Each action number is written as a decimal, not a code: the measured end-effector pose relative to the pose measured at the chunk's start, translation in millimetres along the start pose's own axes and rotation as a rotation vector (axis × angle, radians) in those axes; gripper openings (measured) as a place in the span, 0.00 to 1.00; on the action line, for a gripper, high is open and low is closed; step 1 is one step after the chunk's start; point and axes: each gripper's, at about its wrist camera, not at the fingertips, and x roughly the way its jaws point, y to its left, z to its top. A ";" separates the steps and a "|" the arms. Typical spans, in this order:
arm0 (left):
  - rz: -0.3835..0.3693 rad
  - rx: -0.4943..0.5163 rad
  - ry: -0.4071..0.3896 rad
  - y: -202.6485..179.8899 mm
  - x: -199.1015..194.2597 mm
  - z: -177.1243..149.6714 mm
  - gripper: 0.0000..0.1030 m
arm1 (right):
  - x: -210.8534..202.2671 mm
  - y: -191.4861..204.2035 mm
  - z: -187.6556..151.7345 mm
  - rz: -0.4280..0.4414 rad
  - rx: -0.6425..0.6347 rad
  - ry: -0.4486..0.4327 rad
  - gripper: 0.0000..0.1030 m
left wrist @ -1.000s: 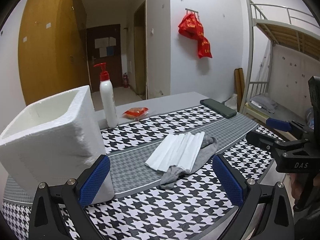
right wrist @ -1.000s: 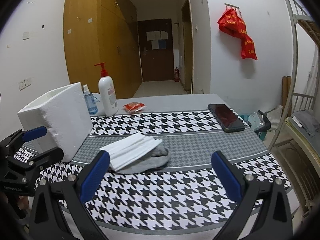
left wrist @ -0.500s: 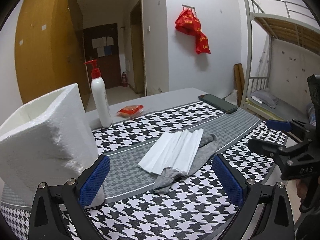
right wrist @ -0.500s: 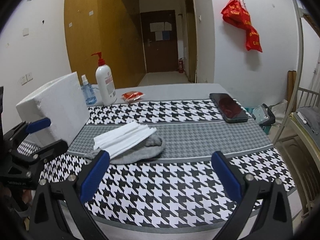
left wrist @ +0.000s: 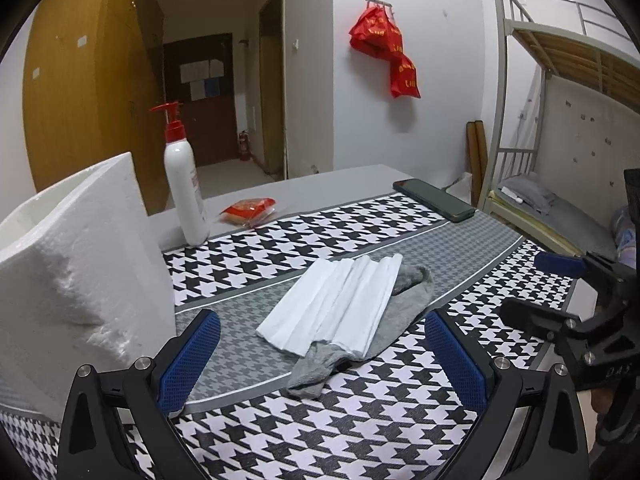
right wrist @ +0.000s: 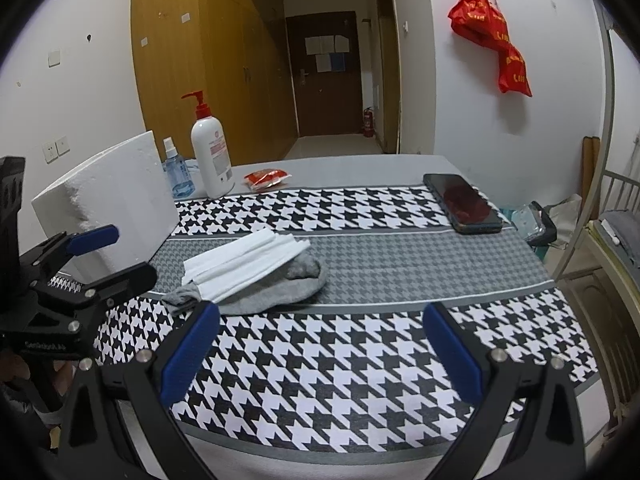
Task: Organize soft objects
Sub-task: 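Move the left tool down toward the white cloth on the grey sock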
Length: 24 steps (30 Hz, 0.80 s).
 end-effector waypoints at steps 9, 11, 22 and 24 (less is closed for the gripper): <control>-0.026 -0.010 0.045 -0.4 19.3 9.8 0.99 | -0.9 0.8 2.8 0.021 0.000 -0.009 1.00; -0.018 -0.012 0.056 0.0 24.6 13.7 0.99 | 0.3 0.8 4.7 0.024 0.000 -0.010 1.00; -0.008 -0.030 0.077 9.3 44.0 23.5 0.99 | 8.4 -1.1 7.9 0.035 0.008 0.001 1.00; -0.016 -0.030 0.086 8.7 48.1 24.8 0.99 | 12.1 -3.1 10.2 0.034 0.020 0.008 1.00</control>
